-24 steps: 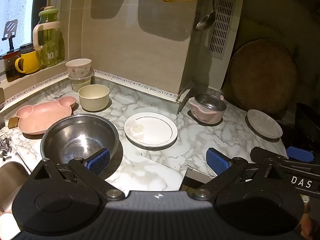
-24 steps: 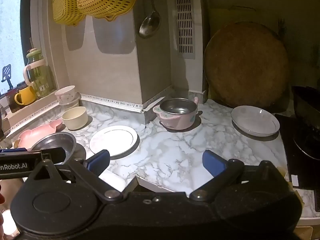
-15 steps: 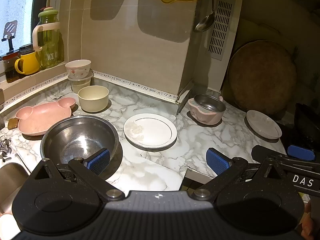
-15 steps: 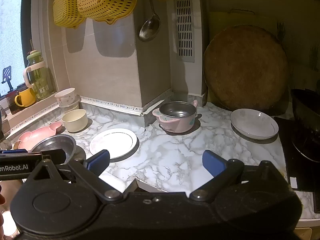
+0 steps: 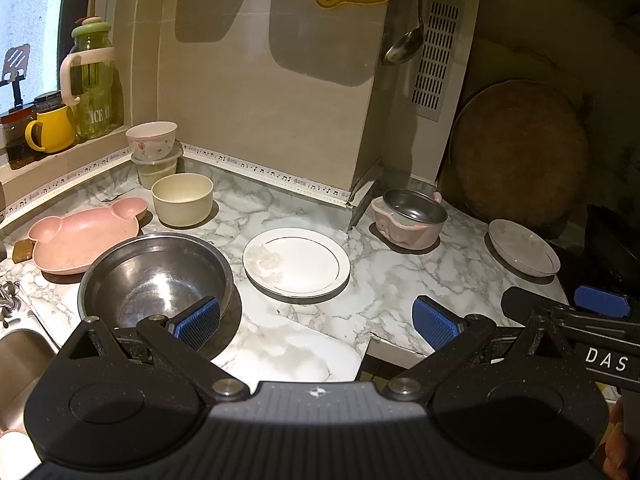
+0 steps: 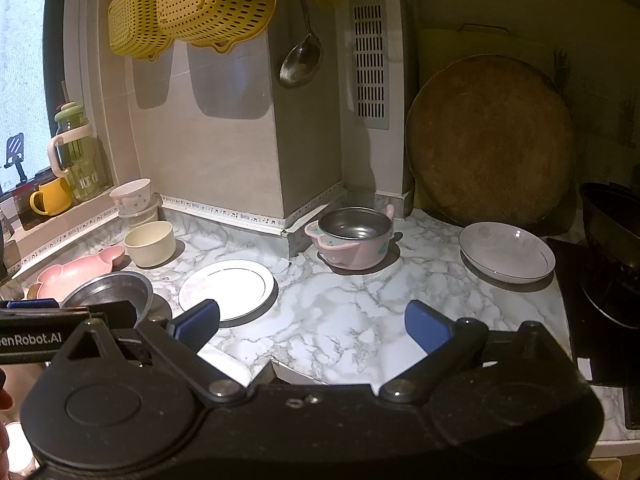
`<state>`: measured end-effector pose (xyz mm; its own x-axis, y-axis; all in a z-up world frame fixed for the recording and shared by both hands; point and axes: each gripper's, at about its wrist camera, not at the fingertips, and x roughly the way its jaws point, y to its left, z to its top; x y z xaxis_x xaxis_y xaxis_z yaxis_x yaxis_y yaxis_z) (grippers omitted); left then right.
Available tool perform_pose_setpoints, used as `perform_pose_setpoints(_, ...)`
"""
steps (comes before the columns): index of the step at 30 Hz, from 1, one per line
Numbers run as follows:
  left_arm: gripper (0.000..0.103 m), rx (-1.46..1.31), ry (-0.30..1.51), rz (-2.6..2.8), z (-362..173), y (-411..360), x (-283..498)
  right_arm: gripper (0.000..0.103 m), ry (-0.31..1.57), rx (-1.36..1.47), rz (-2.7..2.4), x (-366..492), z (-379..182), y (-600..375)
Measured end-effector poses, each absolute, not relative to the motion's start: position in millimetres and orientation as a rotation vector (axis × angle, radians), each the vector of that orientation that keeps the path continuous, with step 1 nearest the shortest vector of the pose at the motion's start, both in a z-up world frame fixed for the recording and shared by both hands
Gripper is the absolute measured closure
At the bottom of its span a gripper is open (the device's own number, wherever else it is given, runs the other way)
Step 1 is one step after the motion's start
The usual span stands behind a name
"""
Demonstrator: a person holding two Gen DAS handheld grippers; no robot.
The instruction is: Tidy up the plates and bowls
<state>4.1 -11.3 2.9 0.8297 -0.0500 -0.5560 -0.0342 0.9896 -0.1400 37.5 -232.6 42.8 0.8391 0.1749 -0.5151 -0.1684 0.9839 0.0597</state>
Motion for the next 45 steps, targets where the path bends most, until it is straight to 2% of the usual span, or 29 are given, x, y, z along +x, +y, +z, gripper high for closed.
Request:
perform_pose_setpoints(24,0.0,-0.135,0.592,-0.041,0.3,-24.8,20.8,0.004,0.571,0.022,0.145,54.9,41.1,-248.9)
perform_pose_setpoints(32,0.0,-0.103,0.597,-0.124,-5.7,-52.2,65.4,0.004,0.64,0.026,0.05,95.1,36.3,-280.2)
perform_pose_setpoints(38,0.0,-0.045,0.597,-0.198,-8.4,-91.9,105.9,0.003,0.606,-0.003,-0.062,131.8,31.6,-319.7)
perform_pose_setpoints(45,0.0,0.001,0.649,-0.259,-19.0,-136.8,164.5,0.005,0.691,0.016,-0.188,185.5,-1.9,-365.8)
